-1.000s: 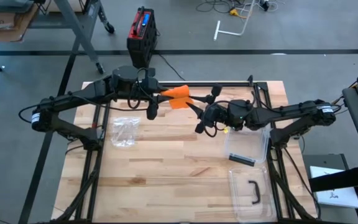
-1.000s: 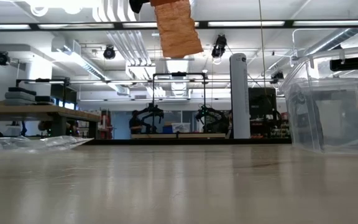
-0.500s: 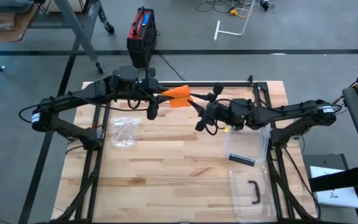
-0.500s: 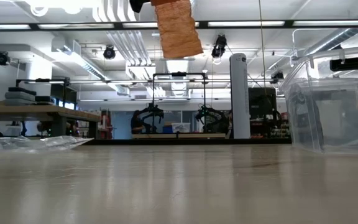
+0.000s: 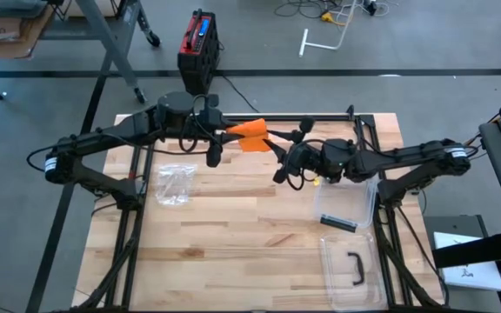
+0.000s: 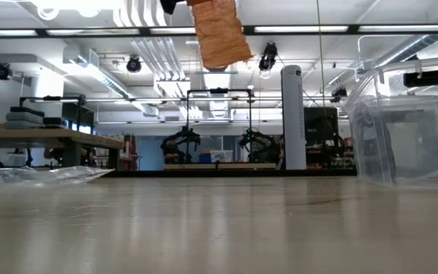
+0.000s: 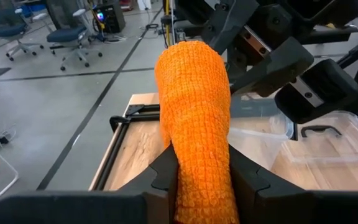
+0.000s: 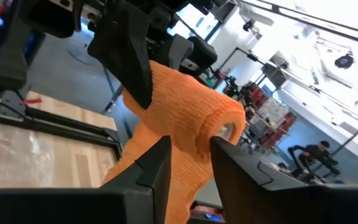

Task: Roll bandage
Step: Roll the orange bandage

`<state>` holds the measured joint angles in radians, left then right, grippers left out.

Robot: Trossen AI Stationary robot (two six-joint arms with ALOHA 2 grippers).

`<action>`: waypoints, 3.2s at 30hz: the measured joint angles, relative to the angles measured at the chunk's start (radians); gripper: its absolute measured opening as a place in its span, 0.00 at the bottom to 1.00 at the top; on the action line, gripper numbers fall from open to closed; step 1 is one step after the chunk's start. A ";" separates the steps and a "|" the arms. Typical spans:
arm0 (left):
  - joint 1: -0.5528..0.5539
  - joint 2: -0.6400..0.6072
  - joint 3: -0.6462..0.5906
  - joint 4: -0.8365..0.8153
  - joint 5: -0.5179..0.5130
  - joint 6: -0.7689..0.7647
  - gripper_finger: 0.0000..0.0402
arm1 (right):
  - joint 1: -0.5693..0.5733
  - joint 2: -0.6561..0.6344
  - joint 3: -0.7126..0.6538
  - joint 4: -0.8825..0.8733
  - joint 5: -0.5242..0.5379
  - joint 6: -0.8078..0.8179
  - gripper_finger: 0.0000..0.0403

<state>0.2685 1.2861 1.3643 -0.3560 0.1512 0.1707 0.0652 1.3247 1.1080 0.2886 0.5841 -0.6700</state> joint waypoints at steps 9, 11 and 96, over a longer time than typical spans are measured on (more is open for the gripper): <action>-0.001 0.000 0.000 0.000 -0.004 0.000 0.17 | 0.015 0.002 0.000 -0.014 -0.024 0.024 0.26; -0.001 0.001 0.000 0.001 0.012 -0.004 0.18 | 0.009 0.005 -0.001 -0.019 -0.023 0.024 0.27; -0.044 0.048 -0.001 0.110 0.024 -0.096 0.18 | -0.013 0.022 0.000 0.084 0.082 -0.249 0.00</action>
<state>0.2241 1.3340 1.3632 -0.2465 0.1751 0.0748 0.0517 1.3462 1.1080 0.3725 0.6660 -0.9189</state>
